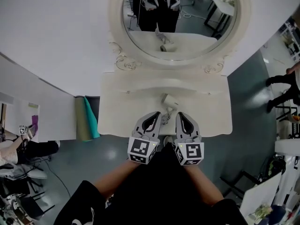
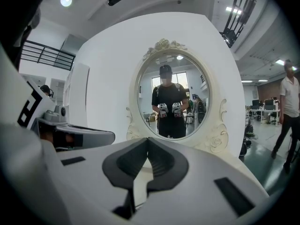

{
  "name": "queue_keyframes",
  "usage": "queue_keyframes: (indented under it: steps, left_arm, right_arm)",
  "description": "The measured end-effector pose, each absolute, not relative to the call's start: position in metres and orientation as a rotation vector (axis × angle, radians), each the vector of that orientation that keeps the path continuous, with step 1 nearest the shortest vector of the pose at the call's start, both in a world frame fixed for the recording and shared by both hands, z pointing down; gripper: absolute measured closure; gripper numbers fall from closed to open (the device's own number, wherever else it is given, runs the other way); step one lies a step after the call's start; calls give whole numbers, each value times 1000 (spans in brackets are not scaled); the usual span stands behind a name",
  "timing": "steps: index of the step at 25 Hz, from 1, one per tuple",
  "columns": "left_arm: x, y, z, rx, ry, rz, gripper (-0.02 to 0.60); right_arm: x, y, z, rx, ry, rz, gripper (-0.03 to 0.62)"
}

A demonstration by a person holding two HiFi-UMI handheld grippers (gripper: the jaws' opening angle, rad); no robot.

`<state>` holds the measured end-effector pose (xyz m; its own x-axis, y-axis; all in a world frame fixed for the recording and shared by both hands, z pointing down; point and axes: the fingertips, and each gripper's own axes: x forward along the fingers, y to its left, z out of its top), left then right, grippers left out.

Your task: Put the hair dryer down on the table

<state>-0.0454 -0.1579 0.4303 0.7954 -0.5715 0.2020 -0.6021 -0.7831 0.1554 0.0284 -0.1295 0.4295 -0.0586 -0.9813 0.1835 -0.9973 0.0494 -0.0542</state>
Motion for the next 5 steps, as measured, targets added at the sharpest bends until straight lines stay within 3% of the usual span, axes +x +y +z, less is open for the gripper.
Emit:
queue_keyframes:
  steps: [5]
  left_arm:
    - [-51,-158,435,2763,-933,222,568]
  right_arm:
    - [23,-130,430,2074,-2212,237,576]
